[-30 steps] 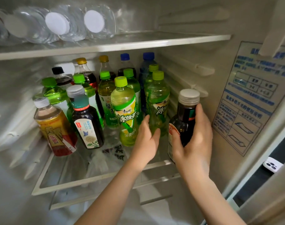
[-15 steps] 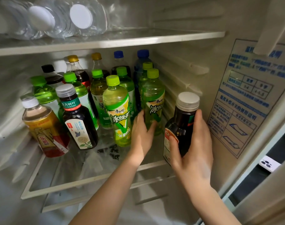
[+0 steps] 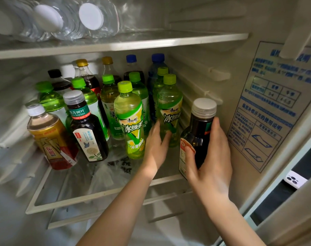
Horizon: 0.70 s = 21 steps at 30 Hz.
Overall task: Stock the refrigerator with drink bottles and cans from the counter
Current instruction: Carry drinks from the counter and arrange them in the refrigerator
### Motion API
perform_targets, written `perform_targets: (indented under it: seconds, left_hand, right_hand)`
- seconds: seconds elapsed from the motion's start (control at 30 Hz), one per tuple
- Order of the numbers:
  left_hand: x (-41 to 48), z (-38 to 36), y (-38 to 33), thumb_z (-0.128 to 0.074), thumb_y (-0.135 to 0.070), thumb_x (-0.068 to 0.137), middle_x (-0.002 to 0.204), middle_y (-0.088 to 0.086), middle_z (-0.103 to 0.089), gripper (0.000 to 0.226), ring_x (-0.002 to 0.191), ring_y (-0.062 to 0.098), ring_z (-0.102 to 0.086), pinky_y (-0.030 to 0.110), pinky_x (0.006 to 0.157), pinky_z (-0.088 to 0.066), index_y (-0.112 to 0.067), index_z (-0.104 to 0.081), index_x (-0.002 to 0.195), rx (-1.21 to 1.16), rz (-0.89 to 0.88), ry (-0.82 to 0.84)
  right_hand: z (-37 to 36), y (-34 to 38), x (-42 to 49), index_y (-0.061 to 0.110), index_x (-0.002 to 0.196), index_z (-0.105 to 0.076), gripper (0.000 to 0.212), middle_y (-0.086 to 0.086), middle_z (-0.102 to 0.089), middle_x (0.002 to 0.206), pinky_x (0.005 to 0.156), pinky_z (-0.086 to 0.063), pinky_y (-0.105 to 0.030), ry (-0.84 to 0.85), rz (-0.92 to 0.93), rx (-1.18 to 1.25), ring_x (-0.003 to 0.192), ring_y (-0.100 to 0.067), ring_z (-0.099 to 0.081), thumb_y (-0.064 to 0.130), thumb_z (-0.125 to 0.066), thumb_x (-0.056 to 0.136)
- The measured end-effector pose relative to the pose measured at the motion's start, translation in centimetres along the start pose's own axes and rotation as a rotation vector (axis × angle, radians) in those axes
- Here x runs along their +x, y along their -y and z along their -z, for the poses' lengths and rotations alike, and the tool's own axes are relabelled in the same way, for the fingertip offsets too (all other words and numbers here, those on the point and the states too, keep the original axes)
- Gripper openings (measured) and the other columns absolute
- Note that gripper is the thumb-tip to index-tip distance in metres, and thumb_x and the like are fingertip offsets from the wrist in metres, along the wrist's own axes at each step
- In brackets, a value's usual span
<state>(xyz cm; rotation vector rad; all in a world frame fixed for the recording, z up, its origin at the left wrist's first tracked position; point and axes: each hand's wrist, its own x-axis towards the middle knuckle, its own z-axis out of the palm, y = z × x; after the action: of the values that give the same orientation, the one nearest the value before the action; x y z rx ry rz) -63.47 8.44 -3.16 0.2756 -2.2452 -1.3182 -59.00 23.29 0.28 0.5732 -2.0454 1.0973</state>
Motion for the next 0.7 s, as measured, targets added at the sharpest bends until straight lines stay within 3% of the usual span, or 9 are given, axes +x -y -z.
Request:
perform_targets:
  seconds: [0.13, 0.43, 0.53, 0.6, 0.63, 0.7]
  left_hand:
    - [0.3, -0.1, 0.3, -0.052, -0.02, 0.097, 0.154, 0.009, -0.031, 0.06, 0.142, 0.021, -0.029, 0.043, 0.117, -0.026, -0.01, -0.024, 0.15, -0.065, 0.054, 0.051]
    - [-0.5, 0.1, -0.3, -0.048, -0.015, 0.098, 0.15, 0.011, -0.038, 0.055, 0.14, 0.022, -0.035, 0.043, 0.114, -0.031, -0.008, -0.026, 0.149, -0.035, 0.005, 0.059]
    - [-3.6, 1.2, -1.1, -0.05, -0.006, 0.095, 0.14, 0.008, -0.049, 0.049, 0.129, 0.023, -0.049, 0.042, 0.106, -0.042, -0.012, -0.039, 0.142, -0.022, -0.168, -0.15]
    - [-5.7, 2.9, -1.3, -0.054, -0.006, 0.091, 0.118, -0.001, -0.058, 0.037, 0.108, 0.019, -0.062, 0.032, 0.088, -0.053, -0.021, -0.054, 0.124, -0.075, -0.364, -0.38]
    - [-6.3, 3.8, -1.1, -0.055, -0.01, 0.088, 0.112, -0.004, -0.055, 0.031, 0.103, 0.015, -0.06, 0.025, 0.082, -0.052, -0.022, -0.054, 0.116, -0.084, -0.401, -0.488]
    - [-6.3, 5.3, -0.4, -0.06, -0.017, 0.08, 0.112, -0.006, -0.044, 0.035, 0.105, 0.012, -0.051, 0.023, 0.084, -0.046, -0.016, -0.048, 0.113, -0.01, -0.324, -0.639]
  right_hand:
    - [0.0, 0.1, 0.0, 0.007, 0.144, -0.021, 0.076, -0.022, -0.044, 0.138, 0.102, -0.028, -0.025, -0.01, -0.004, -0.001, 0.127, -0.025, -0.036, 0.02, -0.062, 0.082]
    - [-0.9, 0.3, 1.0, 0.008, 0.145, -0.024, 0.076, -0.016, -0.045, 0.14, 0.099, -0.024, -0.017, 0.013, -0.026, -0.012, 0.127, -0.02, -0.035, 0.024, -0.062, 0.082]
    - [-1.0, 0.1, 0.9, 0.008, 0.145, -0.025, 0.076, -0.016, -0.044, 0.141, 0.102, -0.022, -0.016, 0.012, -0.023, -0.013, 0.129, -0.02, -0.034, 0.024, -0.063, 0.082]
    - [-0.9, 0.0, 0.8, 0.008, 0.145, -0.025, 0.076, -0.016, -0.044, 0.141, 0.101, -0.022, -0.016, 0.011, -0.021, -0.012, 0.129, -0.021, -0.034, 0.024, -0.063, 0.082]
    - [-0.9, 0.0, 0.8, 0.008, 0.145, -0.025, 0.076, -0.016, -0.044, 0.141, 0.101, -0.022, -0.016, 0.013, -0.019, -0.013, 0.129, -0.021, -0.034, 0.025, -0.063, 0.081]
    - [-0.9, -0.1, 0.8, 0.009, 0.146, -0.024, 0.076, -0.015, -0.044, 0.141, 0.101, -0.021, -0.016, 0.02, -0.016, -0.023, 0.129, -0.02, -0.034, 0.026, -0.063, 0.082]
